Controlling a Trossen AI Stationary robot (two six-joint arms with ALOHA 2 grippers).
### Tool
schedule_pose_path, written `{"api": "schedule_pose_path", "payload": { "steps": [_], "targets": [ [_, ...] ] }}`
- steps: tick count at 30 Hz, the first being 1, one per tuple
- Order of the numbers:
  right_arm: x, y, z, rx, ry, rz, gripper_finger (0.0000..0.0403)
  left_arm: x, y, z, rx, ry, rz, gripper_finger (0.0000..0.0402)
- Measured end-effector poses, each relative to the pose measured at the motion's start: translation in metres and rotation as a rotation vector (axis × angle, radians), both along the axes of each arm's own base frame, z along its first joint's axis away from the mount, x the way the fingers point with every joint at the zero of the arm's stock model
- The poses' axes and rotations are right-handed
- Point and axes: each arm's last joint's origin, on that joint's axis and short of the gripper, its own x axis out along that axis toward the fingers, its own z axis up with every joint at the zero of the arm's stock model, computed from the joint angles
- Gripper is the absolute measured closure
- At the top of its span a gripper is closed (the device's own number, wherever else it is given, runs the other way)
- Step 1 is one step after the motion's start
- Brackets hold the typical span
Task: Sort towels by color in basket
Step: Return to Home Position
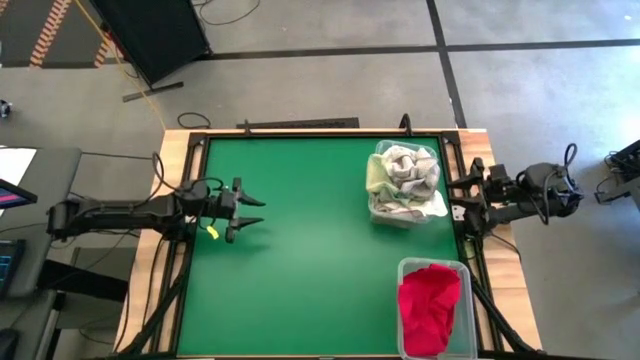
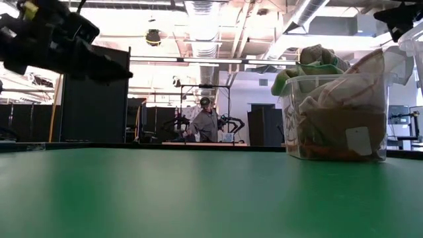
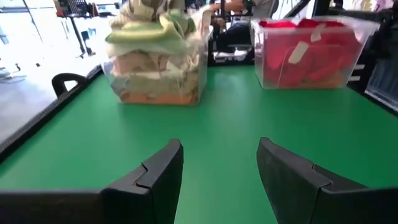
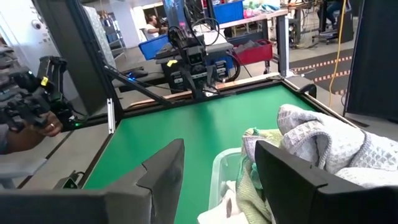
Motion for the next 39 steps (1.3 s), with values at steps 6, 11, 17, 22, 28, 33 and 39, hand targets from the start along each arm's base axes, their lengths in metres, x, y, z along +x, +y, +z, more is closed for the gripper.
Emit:
{"api": "schedule_pose_path", "payload": {
  "steps": [6, 11, 17, 22, 28, 33, 39],
  "targets": [
    [0.000, 0.000, 0.000, 0.015, 0.005, -0.007, 0.0176, -0.010, -0.002, -0.022, -0.002, 0.007, 0.000, 0.0205],
    [0.000, 0.000, 0.000, 0.016, 0.005, -0.015, 0.0176, -0.017, -0.004, -0.027, 0.008, -0.019, 0.000, 0.0205],
    [-0.001, -0.001, 0.000, 0.016, 0.002, -0.019, 0.0176, -0.020, -0.005, -0.027, 0.019, -0.025, -0.001, 0.0205],
    [-0.001, -0.001, 0.000, 0.016, 0.001, -0.019, 0.0176, -0.020, -0.003, -0.029, 0.027, -0.006, 0.040, 0.0205],
    [-0.001, -0.001, 0.000, 0.016, 0.000, -0.019, 0.0176, -0.020, -0.002, -0.029, 0.021, -0.004, 0.079, 0.0205],
    [-0.001, -0.001, 0.001, 0.015, -0.001, -0.019, 0.0176, -0.020, -0.002, -0.030, -0.022, -0.006, 0.085, 0.0205],
    [-0.001, -0.001, 0.001, 0.015, -0.001, -0.019, 0.0176, -0.021, -0.002, -0.033, -0.068, 0.023, 0.090, 0.0205]
  ]
}}
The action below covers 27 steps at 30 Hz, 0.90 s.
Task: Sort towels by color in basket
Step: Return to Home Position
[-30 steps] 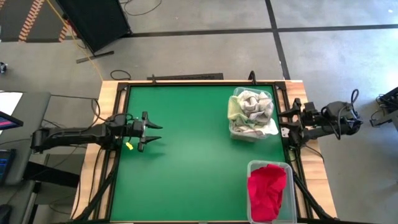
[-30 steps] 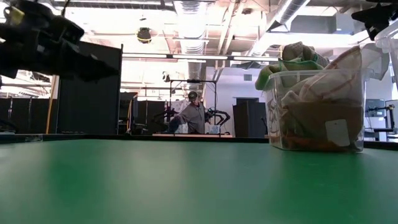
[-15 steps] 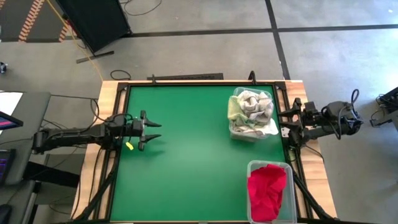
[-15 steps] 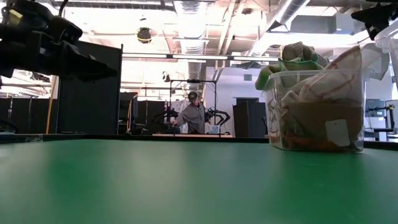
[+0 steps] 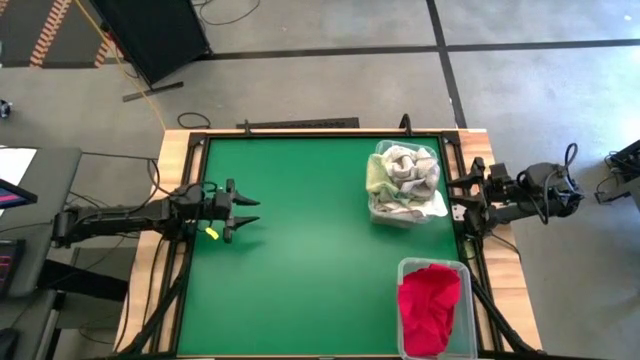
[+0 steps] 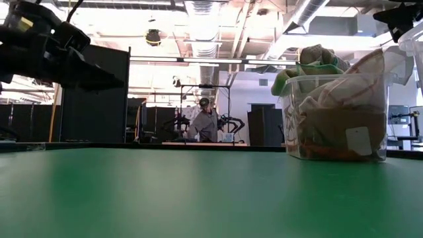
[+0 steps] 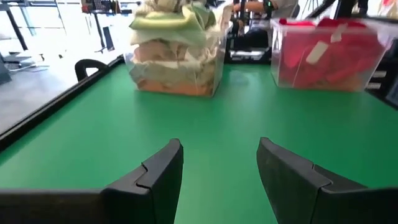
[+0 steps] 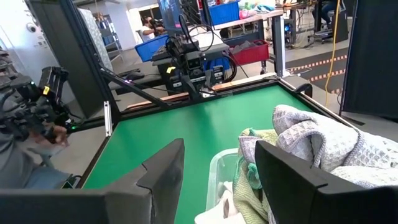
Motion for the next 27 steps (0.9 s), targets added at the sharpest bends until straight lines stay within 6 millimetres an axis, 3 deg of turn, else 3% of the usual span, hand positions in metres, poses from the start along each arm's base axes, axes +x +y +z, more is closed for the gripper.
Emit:
{"api": "schedule_pose_path", "payload": {
  "steps": [13, 27],
  "targets": [
    [0.000, 0.000, 0.000, 0.000, 0.000, 0.000, 0.0176, -0.004, -0.001, -0.016, 0.008, 0.173, -0.010, 0.0205],
    [0.000, 0.000, 0.000, 0.000, 0.000, 0.000, 0.0176, -0.003, -0.001, -0.017, 0.008, 0.177, -0.009, 0.0205]
  ]
}}
